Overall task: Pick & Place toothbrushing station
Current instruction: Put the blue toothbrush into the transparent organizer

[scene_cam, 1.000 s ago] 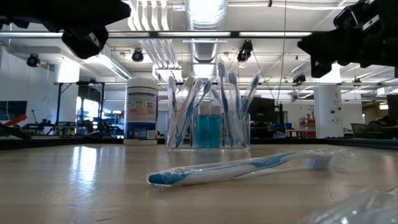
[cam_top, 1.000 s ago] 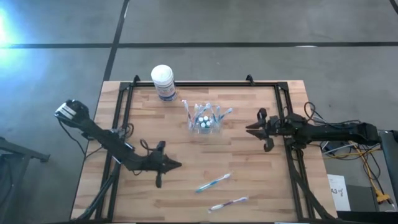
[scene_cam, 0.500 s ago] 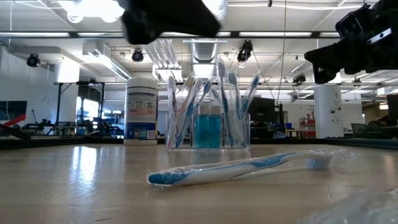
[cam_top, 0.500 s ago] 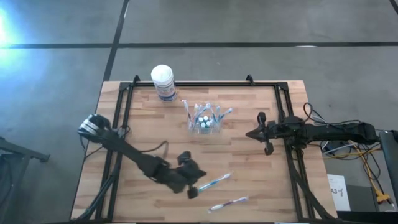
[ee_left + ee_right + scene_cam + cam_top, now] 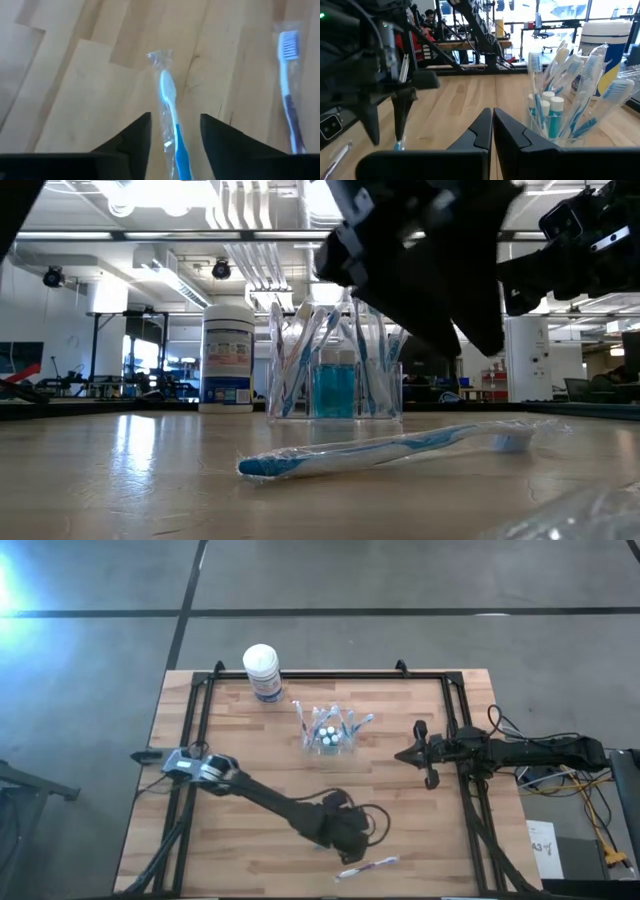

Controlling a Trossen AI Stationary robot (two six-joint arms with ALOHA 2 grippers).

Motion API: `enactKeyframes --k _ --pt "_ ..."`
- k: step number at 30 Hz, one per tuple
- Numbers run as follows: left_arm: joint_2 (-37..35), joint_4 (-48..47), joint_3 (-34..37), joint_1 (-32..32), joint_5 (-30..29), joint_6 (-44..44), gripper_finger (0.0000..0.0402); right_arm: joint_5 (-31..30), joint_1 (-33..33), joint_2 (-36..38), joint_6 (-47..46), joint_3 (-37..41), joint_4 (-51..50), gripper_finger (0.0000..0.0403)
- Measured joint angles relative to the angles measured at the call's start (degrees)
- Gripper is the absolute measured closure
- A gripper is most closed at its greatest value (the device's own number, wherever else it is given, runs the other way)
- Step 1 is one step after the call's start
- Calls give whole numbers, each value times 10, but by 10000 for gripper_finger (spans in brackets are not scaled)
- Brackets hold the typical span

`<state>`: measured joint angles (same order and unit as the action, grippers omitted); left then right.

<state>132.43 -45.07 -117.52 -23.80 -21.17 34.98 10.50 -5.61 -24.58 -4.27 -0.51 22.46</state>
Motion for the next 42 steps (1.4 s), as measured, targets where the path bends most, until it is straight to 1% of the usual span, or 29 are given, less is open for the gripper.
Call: enactKeyframes --k 4,8,12,17,19,21,23,27,28,30,33,35,37,42 --pt "55 -63 -87 7 47 -15 198 0 0 0 1 0 0 390" --pt "90 -80 -128 11 64 -21 183 0 0 0 0 0 0 390" --pt "102 -83 -124 20 67 -23 183 -1 0 0 -1 0 0 390" --pt "102 -80 -97 29 50 -29 187 -1 0 0 -5 0 0 390" --pt "101 -83 -92 31 45 -37 201 -1 0 0 -4 0 -1 390" --pt "100 -81 -92 31 49 -51 227 -1 0 0 -4 0 -1 390" --pt "100 -81 -92 31 57 -63 265 0 0 0 -4 0 -2 390" --pt "100 -85 -96 31 66 -87 363 0 0 0 -3 0 -5 390" --pt "100 -87 -98 31 66 -94 379 0 0 0 -3 0 -5 390" --pt "100 -90 -100 31 66 -106 383 0 0 0 -4 0 -5 390" --pt "97 -90 -104 30 64 -125 375 0 0 0 -7 0 -9 390" --pt "88 -91 -106 27 48 -135 378 0 0 0 -9 0 -9 390" --pt "68 -95 -105 22 10 -156 386 1 0 0 -9 0 -10 390" --pt "-7 -100 -85 1 -100 -237 386 13 1 0 -14 0 -13 390"
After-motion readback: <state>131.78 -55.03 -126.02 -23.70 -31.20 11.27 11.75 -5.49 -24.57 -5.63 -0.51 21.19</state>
